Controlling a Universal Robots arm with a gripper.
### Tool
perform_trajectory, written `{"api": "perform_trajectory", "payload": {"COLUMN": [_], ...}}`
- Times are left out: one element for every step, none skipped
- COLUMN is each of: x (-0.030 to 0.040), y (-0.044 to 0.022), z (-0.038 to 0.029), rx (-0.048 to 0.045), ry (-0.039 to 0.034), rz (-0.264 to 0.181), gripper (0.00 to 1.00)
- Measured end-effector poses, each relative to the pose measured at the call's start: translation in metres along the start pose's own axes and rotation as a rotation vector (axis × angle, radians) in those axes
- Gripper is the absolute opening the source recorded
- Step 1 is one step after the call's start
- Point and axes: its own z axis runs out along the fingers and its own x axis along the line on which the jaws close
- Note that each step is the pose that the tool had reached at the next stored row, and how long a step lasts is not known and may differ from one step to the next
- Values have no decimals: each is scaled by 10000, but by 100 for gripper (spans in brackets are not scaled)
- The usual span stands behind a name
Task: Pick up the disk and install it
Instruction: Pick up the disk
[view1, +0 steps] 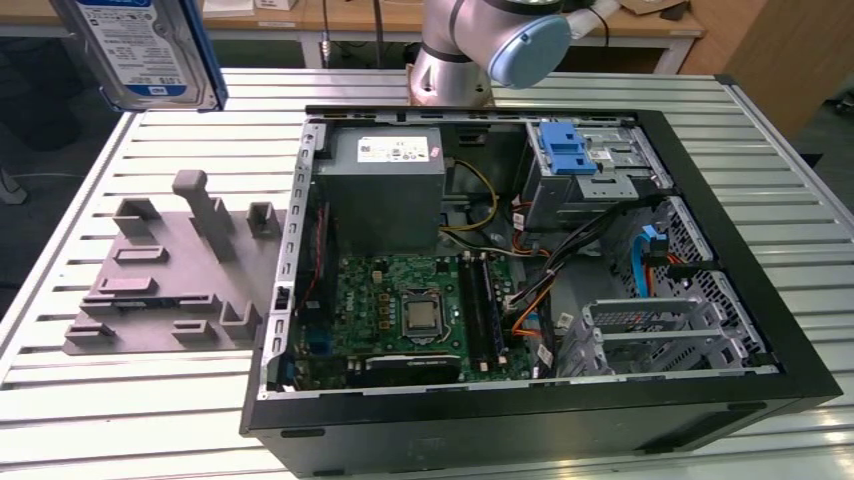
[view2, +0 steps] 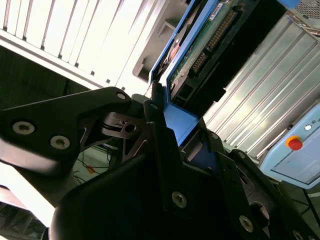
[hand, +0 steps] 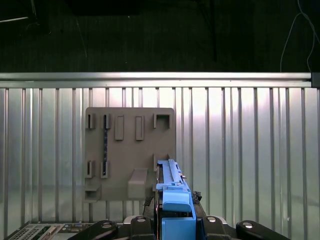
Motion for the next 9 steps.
{"api": "perform_trajectory", "payload": {"x": [0,0,0,0,0,0,0,-1,0], "y": [-2,-4,-7,-9,-11,-14,-16,-19,-21], "z": [0,0,-1,0,0,0,0,0,-1], "rx": [0,0,-1,-1,0,0,0,-1,-1], "ry": [0,0,0,0,0,0,0,0,0], "rz": [0,0,0,0,0,0,0,0,0], "gripper": [37,37,37,37,37,37,37,37,37]}}
